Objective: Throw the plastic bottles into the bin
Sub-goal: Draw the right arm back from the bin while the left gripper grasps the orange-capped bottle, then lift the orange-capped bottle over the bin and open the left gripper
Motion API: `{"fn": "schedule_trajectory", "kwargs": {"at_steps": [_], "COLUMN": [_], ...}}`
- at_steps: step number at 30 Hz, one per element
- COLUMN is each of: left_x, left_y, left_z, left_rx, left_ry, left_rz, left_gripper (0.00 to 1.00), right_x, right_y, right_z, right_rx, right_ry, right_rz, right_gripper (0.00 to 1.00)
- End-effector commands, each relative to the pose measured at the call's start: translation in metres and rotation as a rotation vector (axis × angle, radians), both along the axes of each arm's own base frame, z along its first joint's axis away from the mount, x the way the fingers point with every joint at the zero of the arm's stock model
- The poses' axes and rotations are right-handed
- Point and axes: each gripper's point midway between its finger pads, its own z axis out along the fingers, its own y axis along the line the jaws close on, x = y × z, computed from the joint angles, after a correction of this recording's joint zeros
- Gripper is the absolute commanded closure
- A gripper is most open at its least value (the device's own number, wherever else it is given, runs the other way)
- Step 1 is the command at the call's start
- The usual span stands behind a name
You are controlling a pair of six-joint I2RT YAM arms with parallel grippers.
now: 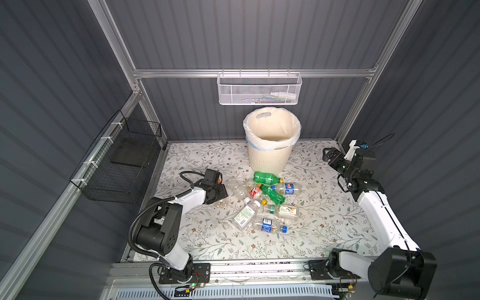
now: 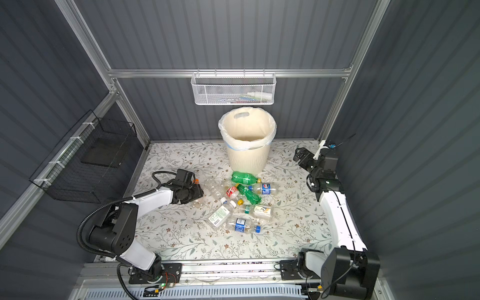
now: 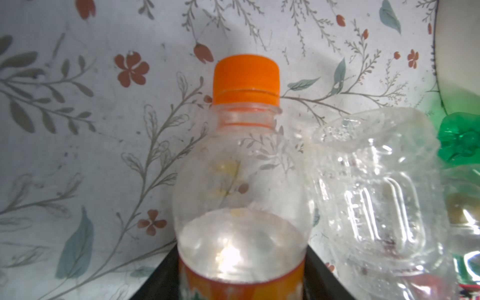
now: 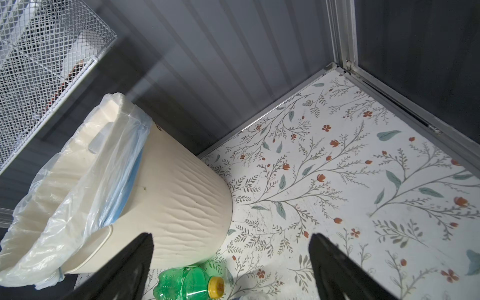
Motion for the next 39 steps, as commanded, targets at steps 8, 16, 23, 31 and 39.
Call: {"fn": "schedule_trajectory", "kwargs": {"at_steps": [8,16,23,31,39], "left_x": [-0.004,0.002,0.008,0.014,0.006], "left_y": [0.011,0.015,0.018,0.025,0.033], "left_z": [0.009,0.04,0.081,0.137,0.221], "left_rx": [0.077,0.076,0.071,0.089,0.066], "left_ry": [-0.024,-0.147,-0.294,-0.464,-0.7], "left_rz": [-0.02,-0.026,-0.04,-0.048,-0.041], "left_gripper": [0.45,0.46,0.45,0.45,0.44], "right_x": [-0.005,-0.024,-0.037,-0.045,-0.044], "right_y": [0.004,0.011,0.026,0.043,0.052], "right_z": [-0.014,-0.068,-0.116,-0.138,-0.14], "right_rx": [0.019,0.019,0.072,0.07,0.06], "right_ry": [0.022,0.176,0.306,0.386,0.393], "right_rz": [0.026,0.064,0.125,0.178,0.197], "right_gripper": [0.06,0.07,0.08,0.08,0.09]}}
